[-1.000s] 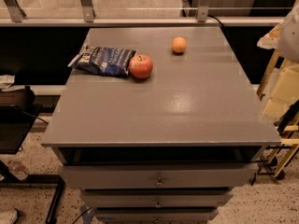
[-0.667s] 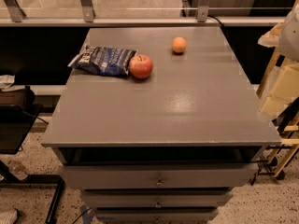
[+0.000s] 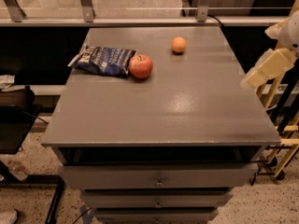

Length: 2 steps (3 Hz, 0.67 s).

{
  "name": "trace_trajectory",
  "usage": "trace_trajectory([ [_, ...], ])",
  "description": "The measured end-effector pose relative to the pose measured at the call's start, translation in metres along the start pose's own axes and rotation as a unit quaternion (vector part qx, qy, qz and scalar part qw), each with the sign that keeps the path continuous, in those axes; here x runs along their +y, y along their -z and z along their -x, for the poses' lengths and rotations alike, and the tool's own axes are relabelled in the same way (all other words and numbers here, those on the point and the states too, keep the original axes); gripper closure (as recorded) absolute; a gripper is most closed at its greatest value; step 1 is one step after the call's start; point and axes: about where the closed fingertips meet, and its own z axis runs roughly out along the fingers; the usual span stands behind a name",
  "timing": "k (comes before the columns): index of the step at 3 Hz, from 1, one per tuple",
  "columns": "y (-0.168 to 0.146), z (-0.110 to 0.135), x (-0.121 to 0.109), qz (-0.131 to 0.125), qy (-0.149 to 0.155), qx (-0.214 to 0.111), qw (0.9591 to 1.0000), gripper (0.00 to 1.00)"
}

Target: Pick orange

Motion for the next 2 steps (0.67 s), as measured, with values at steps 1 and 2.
trace_trajectory([
  [1,-0.0393,0.0076,-0.0389,-0.007,-0.027,-0.041,0.9988,0.0],
  [2,-0.0394,0.0077,-0.039,-0.007,-0.027,-0.041,0.9988,0.0],
])
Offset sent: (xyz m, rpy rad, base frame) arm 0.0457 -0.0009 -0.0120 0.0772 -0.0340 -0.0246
